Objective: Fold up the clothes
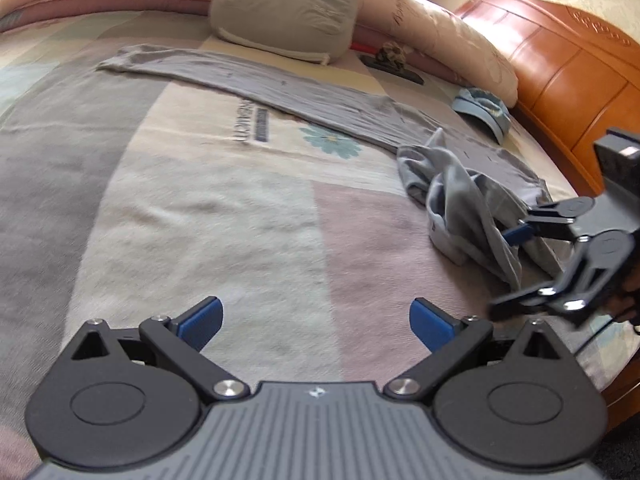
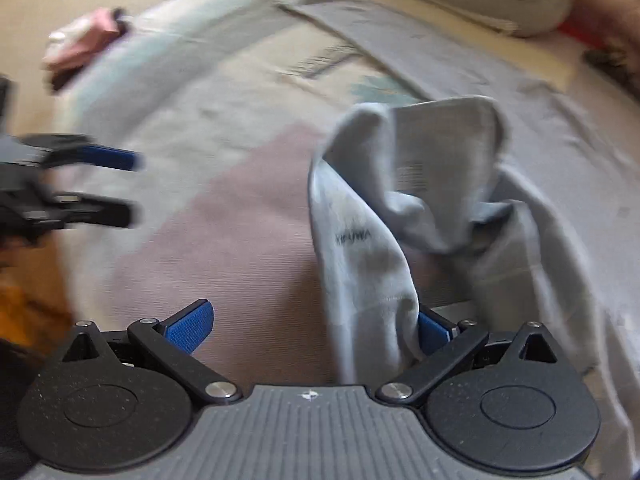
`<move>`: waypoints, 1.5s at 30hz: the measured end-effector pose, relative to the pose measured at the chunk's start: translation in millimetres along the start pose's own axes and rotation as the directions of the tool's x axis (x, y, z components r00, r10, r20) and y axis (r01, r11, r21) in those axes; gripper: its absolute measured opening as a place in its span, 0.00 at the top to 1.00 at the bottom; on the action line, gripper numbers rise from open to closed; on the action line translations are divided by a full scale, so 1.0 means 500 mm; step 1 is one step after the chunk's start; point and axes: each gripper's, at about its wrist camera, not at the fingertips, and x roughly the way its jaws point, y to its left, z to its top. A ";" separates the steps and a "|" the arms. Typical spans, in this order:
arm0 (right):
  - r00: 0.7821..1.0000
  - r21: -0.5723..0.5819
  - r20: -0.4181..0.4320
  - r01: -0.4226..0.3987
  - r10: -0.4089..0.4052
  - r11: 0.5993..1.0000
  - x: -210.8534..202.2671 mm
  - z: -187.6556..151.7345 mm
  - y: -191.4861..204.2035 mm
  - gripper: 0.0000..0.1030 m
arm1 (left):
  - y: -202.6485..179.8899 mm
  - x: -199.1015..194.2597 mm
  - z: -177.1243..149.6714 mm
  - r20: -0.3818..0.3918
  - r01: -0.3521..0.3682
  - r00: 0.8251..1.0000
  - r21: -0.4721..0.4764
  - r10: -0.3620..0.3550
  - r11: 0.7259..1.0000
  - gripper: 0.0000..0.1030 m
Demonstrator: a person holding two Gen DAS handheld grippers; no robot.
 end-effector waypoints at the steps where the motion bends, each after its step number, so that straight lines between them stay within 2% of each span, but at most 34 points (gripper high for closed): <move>1: 1.000 0.013 0.001 -0.001 0.001 1.000 -0.003 0.002 -0.003 0.00 | 0.007 -0.002 -0.002 0.006 -0.006 1.000 -0.002 0.006 1.000 0.04; 5: 0.991 0.088 -0.067 0.118 -0.112 0.989 0.021 0.000 -0.025 0.00 | 0.034 -0.012 -0.004 0.030 -0.013 0.999 -0.013 0.013 1.000 0.04; 6: 0.993 0.097 -0.085 0.092 -0.084 0.991 0.021 0.006 -0.017 0.00 | 0.041 -0.015 -0.005 0.036 -0.011 0.999 -0.016 0.011 1.000 0.04; 8: 0.993 0.135 -0.109 -0.040 0.055 0.990 0.021 0.022 0.004 0.00 | 0.054 -0.021 -0.007 0.048 -0.005 0.999 -0.022 0.006 1.000 0.04; 11: 0.961 0.212 -0.108 -0.230 0.256 0.950 0.041 0.046 0.041 0.00 | 0.078 -0.031 -0.009 0.066 -0.023 0.997 -0.034 0.025 0.999 0.04; 15: 0.948 0.213 -0.094 -0.278 0.303 0.937 0.081 0.105 0.091 0.00 | 0.116 -0.056 -0.016 0.089 -0.044 0.995 -0.062 0.050 0.997 0.04; 18: 0.931 0.215 -0.072 -0.337 0.359 0.917 0.106 0.164 0.121 0.00 | 0.144 -0.080 -0.023 0.104 -0.073 0.991 -0.076 0.080 0.994 0.04; 21: 0.934 0.186 -0.050 -0.338 0.353 0.923 0.120 0.213 0.144 0.00 | 0.174 -0.102 -0.032 0.114 -0.106 0.987 -0.101 0.117 0.989 0.04; 25: 0.924 0.209 0.020 -0.378 0.383 0.902 0.134 0.274 0.141 0.00 | 0.209 -0.120 -0.041 0.119 -0.144 0.980 -0.140 0.161 0.980 0.04; 28: 0.919 0.226 0.066 -0.392 0.388 0.892 0.134 0.304 0.135 0.00 | 0.220 -0.123 -0.046 0.123 -0.147 0.978 -0.158 0.167 0.976 0.04; 32: 0.941 0.242 0.029 -0.333 0.336 0.911 0.117 0.283 0.127 0.00 | 0.222 -0.116 -0.048 0.118 -0.135 0.981 -0.158 0.155 0.978 0.04; 35: 0.948 0.286 -0.037 -0.292 0.315 0.913 0.119 0.233 0.113 0.00 | 0.220 -0.104 -0.047 0.110 -0.126 0.984 -0.150 0.143 0.981 0.04; 37: 0.941 0.326 -0.070 -0.293 0.332 0.899 0.133 0.197 0.104 0.00 | 0.222 -0.096 -0.043 0.108 -0.117 0.985 -0.146 0.133 0.982 0.04; 40: 0.930 0.384 -0.075 -0.306 0.360 0.871 0.162 0.162 0.101 0.00 | 0.226 -0.097 -0.041 0.113 -0.119 0.984 -0.147 0.136 0.982 0.04; 43: 0.916 0.389 -0.031 -0.357 0.400 0.849 0.180 0.163 0.120 0.00 | 0.233 -0.114 -0.043 0.120 -0.144 0.979 -0.153 0.163 0.978 0.04; 45: 0.891 0.403 -0.003 -0.415 0.455 0.816 0.197 0.177 0.134 0.00 | 0.241 -0.129 -0.045 0.124 -0.166 0.975 -0.157 0.186 0.974 0.04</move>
